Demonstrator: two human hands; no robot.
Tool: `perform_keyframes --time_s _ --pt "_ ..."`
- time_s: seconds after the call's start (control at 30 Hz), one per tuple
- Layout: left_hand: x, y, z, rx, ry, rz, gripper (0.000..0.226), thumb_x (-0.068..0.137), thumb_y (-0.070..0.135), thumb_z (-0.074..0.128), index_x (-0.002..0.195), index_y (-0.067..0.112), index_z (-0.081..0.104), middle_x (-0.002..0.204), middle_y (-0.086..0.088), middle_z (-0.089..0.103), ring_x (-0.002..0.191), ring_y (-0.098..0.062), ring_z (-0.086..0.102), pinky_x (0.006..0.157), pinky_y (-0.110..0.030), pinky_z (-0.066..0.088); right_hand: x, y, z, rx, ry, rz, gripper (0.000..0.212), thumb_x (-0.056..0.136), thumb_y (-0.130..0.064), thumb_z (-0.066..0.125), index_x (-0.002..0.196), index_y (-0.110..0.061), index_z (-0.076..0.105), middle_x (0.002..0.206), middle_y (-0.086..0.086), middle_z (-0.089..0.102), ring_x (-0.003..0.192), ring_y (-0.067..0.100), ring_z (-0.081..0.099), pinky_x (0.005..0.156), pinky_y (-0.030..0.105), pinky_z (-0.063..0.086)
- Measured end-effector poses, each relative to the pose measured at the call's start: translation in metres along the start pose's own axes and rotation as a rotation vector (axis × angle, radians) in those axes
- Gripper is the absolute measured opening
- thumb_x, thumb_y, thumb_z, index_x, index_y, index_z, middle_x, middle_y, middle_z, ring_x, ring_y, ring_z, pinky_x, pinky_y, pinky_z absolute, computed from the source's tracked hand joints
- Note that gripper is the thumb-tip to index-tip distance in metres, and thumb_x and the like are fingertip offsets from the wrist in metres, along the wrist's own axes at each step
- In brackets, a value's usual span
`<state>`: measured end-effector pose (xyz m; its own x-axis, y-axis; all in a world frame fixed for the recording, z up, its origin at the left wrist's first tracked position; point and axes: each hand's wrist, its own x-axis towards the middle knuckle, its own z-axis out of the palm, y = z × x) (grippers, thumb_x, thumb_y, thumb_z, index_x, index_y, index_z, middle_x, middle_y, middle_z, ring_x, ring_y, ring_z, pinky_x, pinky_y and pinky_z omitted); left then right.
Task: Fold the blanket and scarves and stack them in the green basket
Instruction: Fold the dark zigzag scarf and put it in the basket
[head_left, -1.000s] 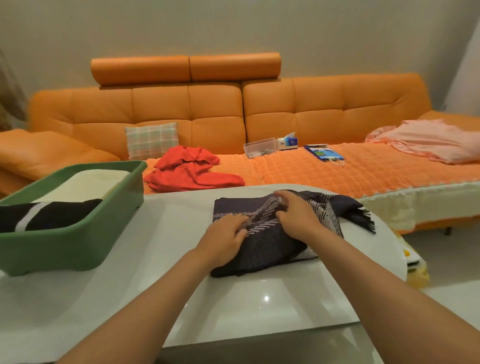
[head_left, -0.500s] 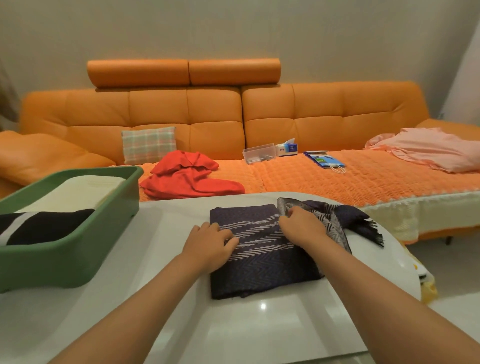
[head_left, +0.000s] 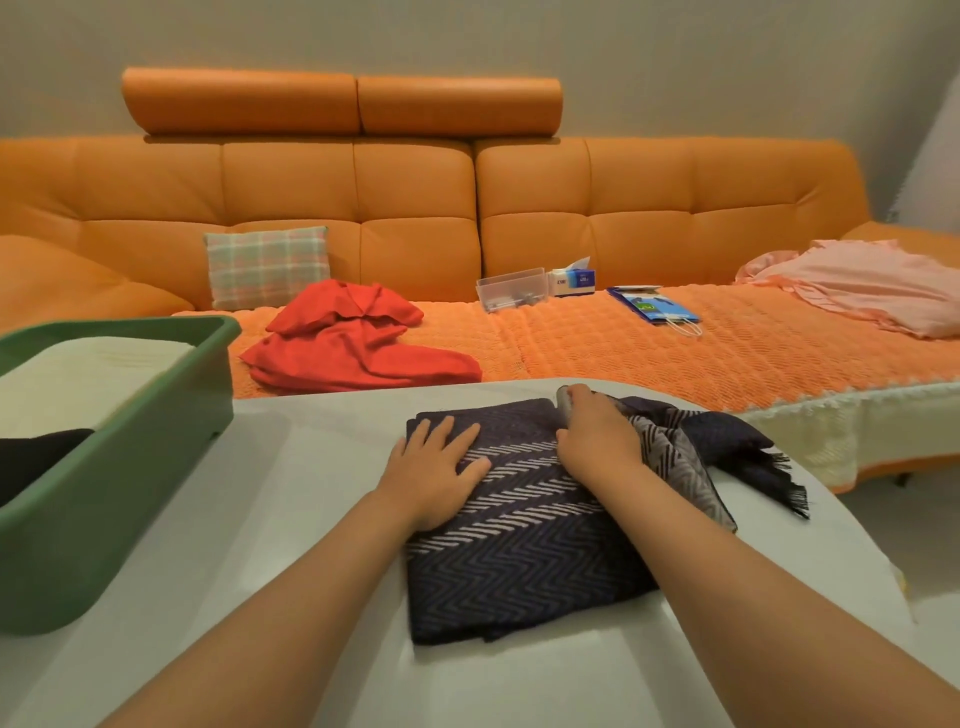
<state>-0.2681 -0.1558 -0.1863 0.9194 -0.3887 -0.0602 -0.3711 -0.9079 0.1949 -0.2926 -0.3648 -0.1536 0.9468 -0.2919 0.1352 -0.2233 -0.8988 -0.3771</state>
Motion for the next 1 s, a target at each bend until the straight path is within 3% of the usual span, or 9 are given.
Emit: perform_keyframes --time_s 0.13,0.23,0.33,0.5,0.6,0.67,0.73,0.83,1.0 --pt "0.003 -0.012 -0.006 0.086 -0.063 -0.028 0.063 0.095 0.071 0.016 0.152 0.051 0.001 0.165 0.004 -0.007 0.152 -0.023 -0.008 0.12 -0.053 -0.003 -0.006 0.003 0.001 -0.185 0.165 -0.319 0.045 0.094 -0.022 0.056 0.138 -0.023 0.049 0.13 0.004 0.048 0.115 0.026 0.048 0.096 0.04 0.043" --pt "-0.004 -0.034 -0.012 0.129 -0.077 -0.054 0.063 0.094 0.072 0.016 0.152 0.053 -0.001 0.165 0.004 -0.008 0.152 -0.023 -0.008 0.12 -0.053 -0.004 -0.015 0.0 -0.003 -0.068 0.015 -0.441 0.045 0.095 -0.032 0.054 0.14 -0.026 0.051 0.14 0.0 0.048 0.129 0.023 0.043 0.11 0.042 0.036" --pt "-0.019 -0.064 -0.02 0.195 -0.102 -0.09 0.064 0.095 0.071 0.014 0.152 0.05 -0.006 0.165 0.002 -0.009 0.152 -0.024 -0.008 0.121 -0.051 -0.004 -0.03 -0.007 -0.001 -0.098 -0.149 -0.467 0.059 0.098 -0.042 0.05 0.152 -0.024 0.037 0.156 0.003 0.036 0.144 0.023 0.031 0.119 0.037 0.022" --pt "-0.051 -0.092 -0.043 0.459 0.032 -0.118 0.063 0.104 0.041 0.026 0.157 0.03 -0.007 0.165 -0.008 -0.002 0.151 -0.03 0.001 0.121 -0.043 0.008 -0.056 -0.03 0.015 -0.205 -0.322 -0.49 0.066 0.101 -0.056 0.036 0.159 -0.034 0.014 0.167 0.002 0.008 0.153 0.019 0.007 0.124 0.038 0.005" --pt "-0.059 -0.075 -0.046 0.302 0.101 -0.114 0.065 0.097 0.025 0.043 0.156 0.019 0.017 0.162 -0.009 0.017 0.146 -0.031 0.021 0.116 -0.043 0.024 -0.068 -0.051 0.031 -0.248 -0.412 -0.467 0.061 0.103 -0.056 0.024 0.158 -0.038 0.006 0.167 0.004 -0.004 0.153 0.021 -0.006 0.123 0.05 -0.003" --pt "-0.064 -0.065 -0.037 0.056 0.121 -0.079 0.056 0.1 0.028 0.04 0.153 0.017 0.029 0.159 -0.007 0.029 0.143 -0.027 0.029 0.117 -0.041 0.026 -0.073 -0.065 0.038 -0.279 -0.424 -0.443 0.06 0.104 -0.053 0.021 0.159 -0.034 0.006 0.167 0.006 -0.008 0.153 0.024 -0.011 0.121 0.054 -0.006" --pt "-0.074 -0.064 -0.022 -0.033 0.11 -0.009 0.059 0.103 0.042 0.036 0.156 0.023 0.021 0.163 -0.004 0.019 0.149 -0.022 0.018 0.121 -0.04 0.017 -0.077 -0.076 0.044 -0.291 -0.414 -0.418 0.062 0.103 -0.054 0.02 0.159 -0.031 0.007 0.167 0.006 -0.009 0.153 0.025 -0.012 0.12 0.057 -0.006" --pt "-0.088 -0.08 -0.009 0.039 0.059 -0.006 0.066 0.101 0.058 0.025 0.157 0.035 0.0 0.166 0.002 -0.003 0.152 -0.019 -0.003 0.123 -0.04 0.003 -0.084 -0.089 0.047 -0.288 -0.425 -0.398 0.066 0.101 -0.059 0.019 0.159 -0.031 0.005 0.166 0.007 -0.011 0.152 0.027 -0.014 0.12 0.058 -0.008" --pt "-0.104 -0.116 -0.017 0.111 -0.005 -0.062 0.065 0.098 0.065 0.02 0.155 0.042 -0.002 0.166 0.001 -0.004 0.152 -0.022 -0.004 0.123 -0.041 0.002 -0.101 -0.116 0.054 -0.259 -0.503 -0.415 0.071 0.098 -0.067 0.021 0.159 -0.034 0.001 0.166 0.005 -0.014 0.152 0.027 -0.016 0.119 0.057 -0.01"
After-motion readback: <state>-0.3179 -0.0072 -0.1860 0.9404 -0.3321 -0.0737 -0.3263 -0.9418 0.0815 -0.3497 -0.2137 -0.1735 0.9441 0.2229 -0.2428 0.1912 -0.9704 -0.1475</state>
